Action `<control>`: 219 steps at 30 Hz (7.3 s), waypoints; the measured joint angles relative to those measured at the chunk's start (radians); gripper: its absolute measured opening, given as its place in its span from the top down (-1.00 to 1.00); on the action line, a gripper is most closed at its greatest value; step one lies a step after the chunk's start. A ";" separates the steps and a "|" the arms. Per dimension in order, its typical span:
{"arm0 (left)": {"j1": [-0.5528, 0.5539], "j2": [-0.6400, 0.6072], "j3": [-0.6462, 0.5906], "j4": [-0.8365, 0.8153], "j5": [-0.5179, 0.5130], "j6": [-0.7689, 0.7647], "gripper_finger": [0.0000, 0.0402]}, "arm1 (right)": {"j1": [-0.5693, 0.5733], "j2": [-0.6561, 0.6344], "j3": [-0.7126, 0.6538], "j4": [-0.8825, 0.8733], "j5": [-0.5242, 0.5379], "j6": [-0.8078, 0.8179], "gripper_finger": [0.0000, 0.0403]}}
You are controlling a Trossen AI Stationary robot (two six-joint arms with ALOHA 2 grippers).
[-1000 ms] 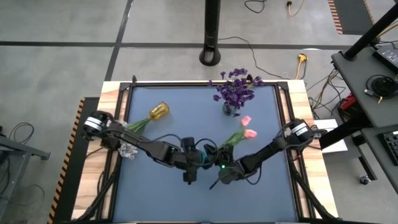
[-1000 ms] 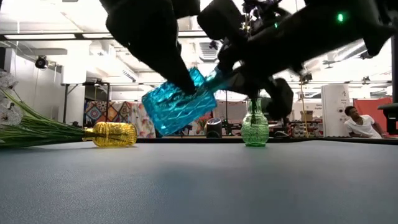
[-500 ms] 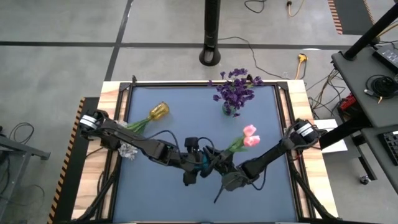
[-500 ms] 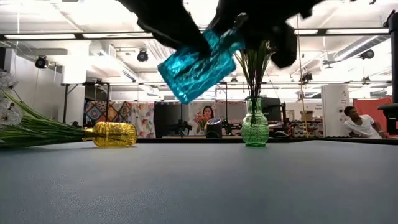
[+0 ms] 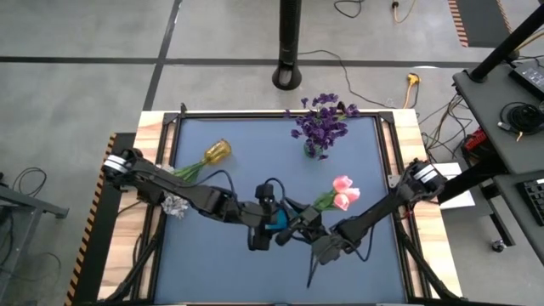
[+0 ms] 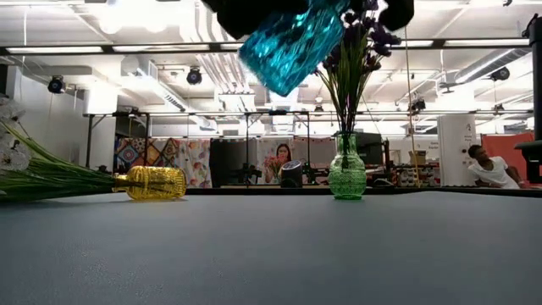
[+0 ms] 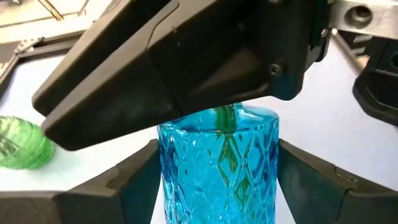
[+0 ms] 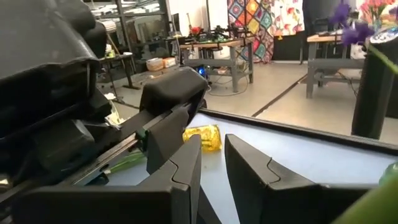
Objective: Sort flowers into vase by color
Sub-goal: Put the blue vase with flowers on the table
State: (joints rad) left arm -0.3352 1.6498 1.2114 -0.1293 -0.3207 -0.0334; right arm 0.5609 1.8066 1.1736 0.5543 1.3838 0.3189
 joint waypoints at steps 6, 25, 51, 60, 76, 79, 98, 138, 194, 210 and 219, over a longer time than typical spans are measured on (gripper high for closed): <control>0.006 -0.011 0.000 0.070 0.001 0.013 -0.31 | 0.007 -0.054 0.000 -0.001 -0.004 -0.094 0.67; 0.084 -0.022 0.003 0.342 0.099 0.050 -0.31 | 0.030 -0.230 -0.004 -0.037 -0.109 -0.321 -0.22; 0.150 -0.033 -0.002 0.380 0.127 0.052 -0.31 | 0.040 -0.377 -0.004 -0.222 -0.109 -0.340 -0.74; 0.179 -0.075 -0.003 0.332 0.129 0.044 -0.31 | 0.039 -0.426 -0.004 -0.261 -0.109 -0.342 -0.76; 0.264 -0.166 -0.003 0.216 0.129 0.046 -0.31 | 0.050 -0.485 -0.003 -0.290 -0.100 -0.360 -0.76; 0.279 -0.184 -0.004 0.179 0.129 0.051 -0.31 | 0.050 -0.495 -0.003 -0.297 -0.100 -0.359 -0.76; 0.285 -0.381 -0.434 0.618 0.234 0.102 -0.31 | 0.139 -0.509 -0.003 -0.582 -0.104 -0.096 -0.76; 0.230 0.100 -0.927 1.682 0.225 0.092 -0.31 | 0.114 -0.248 -0.248 -0.715 -0.209 0.389 -0.76; 0.228 0.210 -0.846 1.682 0.252 0.122 -0.31 | -0.294 0.160 -0.339 0.840 -0.782 -0.398 0.09; 0.227 0.211 -0.846 1.680 0.229 0.122 -0.35 | -0.294 0.160 -0.335 0.833 -0.783 -0.397 0.33; 0.229 0.210 -0.845 1.679 0.212 0.080 -0.52 | -0.297 0.160 -0.333 0.810 -0.780 -0.406 0.39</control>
State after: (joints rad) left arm -0.1066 1.8599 0.3664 1.5497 -0.1091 0.0462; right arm 0.2635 1.9663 0.8406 1.3639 0.6033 -0.0876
